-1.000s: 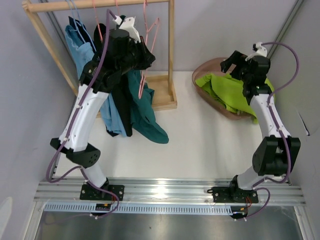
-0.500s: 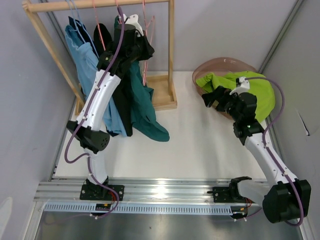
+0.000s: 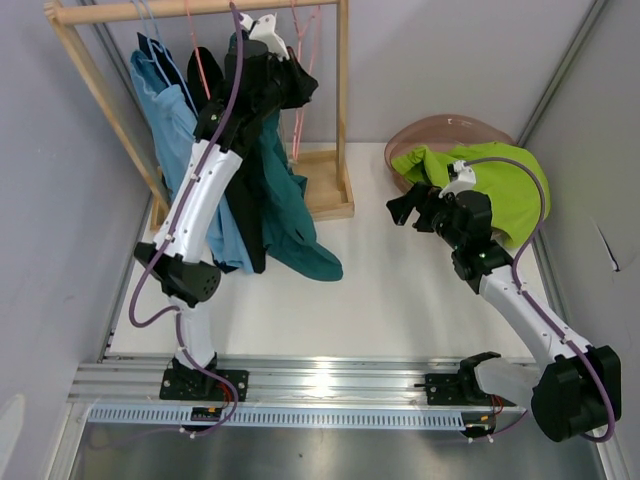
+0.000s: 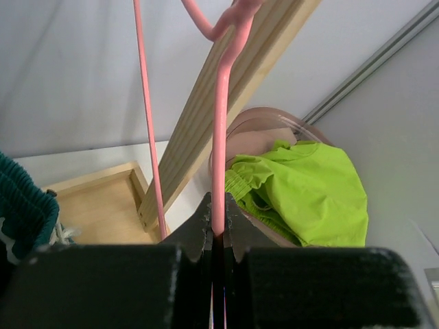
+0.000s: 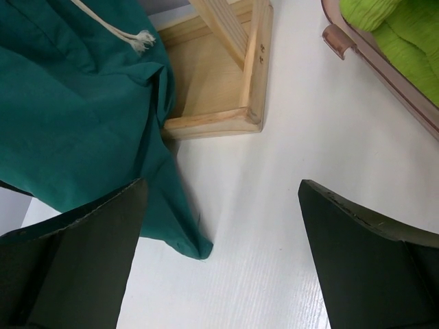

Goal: Remove the shorts from the hanger

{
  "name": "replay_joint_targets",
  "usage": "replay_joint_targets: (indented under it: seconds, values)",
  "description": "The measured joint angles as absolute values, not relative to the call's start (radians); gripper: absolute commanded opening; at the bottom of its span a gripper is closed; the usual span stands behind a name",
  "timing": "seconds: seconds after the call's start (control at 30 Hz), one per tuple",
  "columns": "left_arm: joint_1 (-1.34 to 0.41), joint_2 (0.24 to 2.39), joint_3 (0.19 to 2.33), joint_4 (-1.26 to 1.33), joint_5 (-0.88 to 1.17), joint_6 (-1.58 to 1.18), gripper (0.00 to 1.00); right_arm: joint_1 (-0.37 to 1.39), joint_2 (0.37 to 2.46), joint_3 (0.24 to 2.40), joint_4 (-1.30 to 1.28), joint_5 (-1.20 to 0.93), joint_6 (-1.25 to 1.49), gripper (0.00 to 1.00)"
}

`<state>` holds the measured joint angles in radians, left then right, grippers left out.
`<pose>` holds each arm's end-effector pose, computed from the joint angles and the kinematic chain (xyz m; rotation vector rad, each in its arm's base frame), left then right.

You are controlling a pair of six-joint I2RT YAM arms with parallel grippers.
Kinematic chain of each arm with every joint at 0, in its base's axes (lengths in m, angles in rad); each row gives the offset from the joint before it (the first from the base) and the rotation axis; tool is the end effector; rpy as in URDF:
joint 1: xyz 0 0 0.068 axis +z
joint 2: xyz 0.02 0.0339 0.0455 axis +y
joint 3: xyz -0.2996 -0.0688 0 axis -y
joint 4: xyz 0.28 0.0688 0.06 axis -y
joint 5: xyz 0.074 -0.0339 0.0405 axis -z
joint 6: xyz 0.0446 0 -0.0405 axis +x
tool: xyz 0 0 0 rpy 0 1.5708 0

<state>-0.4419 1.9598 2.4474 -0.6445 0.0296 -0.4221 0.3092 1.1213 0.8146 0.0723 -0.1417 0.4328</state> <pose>0.4243 -0.2022 0.5564 0.0400 1.7731 -0.6581 0.2741 0.0942 0.3286 0.0108 1.8516 0.6513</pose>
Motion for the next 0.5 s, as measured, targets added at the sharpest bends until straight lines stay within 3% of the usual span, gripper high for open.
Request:
replay_joint_targets:
  seconds: [0.5]
  values:
    - [-0.347, 2.116, 2.538, -0.543, 0.099, -0.516, 0.00, 0.394, 1.056, 0.786, 0.060, -0.088, 0.426, 0.99]
